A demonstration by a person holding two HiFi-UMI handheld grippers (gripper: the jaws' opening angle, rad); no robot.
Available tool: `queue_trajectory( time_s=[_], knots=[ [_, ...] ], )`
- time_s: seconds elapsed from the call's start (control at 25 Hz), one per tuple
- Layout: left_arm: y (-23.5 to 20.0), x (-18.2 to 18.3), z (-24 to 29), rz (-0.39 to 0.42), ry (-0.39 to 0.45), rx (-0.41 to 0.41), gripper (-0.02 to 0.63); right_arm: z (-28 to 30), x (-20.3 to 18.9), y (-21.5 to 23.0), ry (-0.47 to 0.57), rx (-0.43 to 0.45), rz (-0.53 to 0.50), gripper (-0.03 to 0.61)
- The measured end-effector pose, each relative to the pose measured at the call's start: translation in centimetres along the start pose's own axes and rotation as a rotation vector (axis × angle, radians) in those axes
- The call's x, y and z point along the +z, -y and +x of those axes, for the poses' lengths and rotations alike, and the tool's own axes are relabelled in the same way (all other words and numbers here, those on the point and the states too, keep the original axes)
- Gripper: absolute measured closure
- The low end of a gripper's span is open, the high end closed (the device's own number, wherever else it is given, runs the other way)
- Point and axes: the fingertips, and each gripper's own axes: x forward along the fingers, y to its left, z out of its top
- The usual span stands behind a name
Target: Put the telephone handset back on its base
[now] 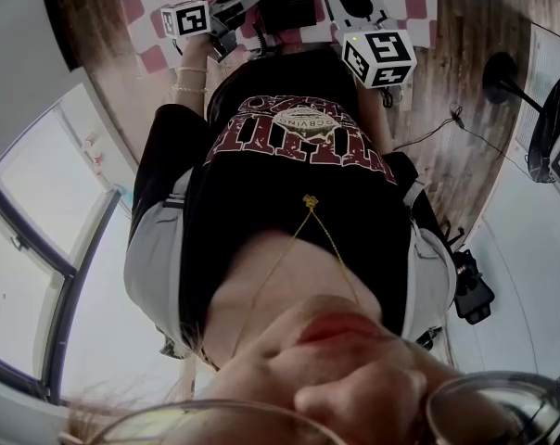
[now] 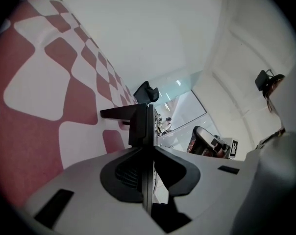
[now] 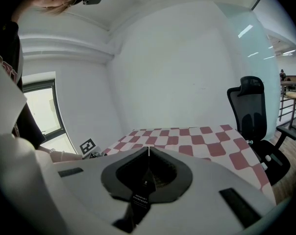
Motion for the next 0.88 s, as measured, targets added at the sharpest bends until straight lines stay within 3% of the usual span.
queue_trajectory(
  time_s=[0.2,0.32,0.48,0.88],
  knots=[
    [-0.1,0.0,0.1,0.008,-0.008,-0.016,0.537,0.3,-0.4,-0.4,-0.008,-0.010,0.007,0.555],
    [-0.2,0.0,0.1,0.005,-0.003,0.020,0.534,0.5,-0.5,-0.8,-0.010,-0.009,0.008,0.555],
    [-1.1,0.0,-0.5,0.026,0.008,0.175,0.441,1.0,-0.5,-1.4,-0.014,0.002,-0.003,0.555],
    [-1.8,-0.4,-0.5,0.268,-0.063,0.439,0.437,1.7,-0.3,-1.8,-0.035,0.027,-0.048,0.555]
  ],
)
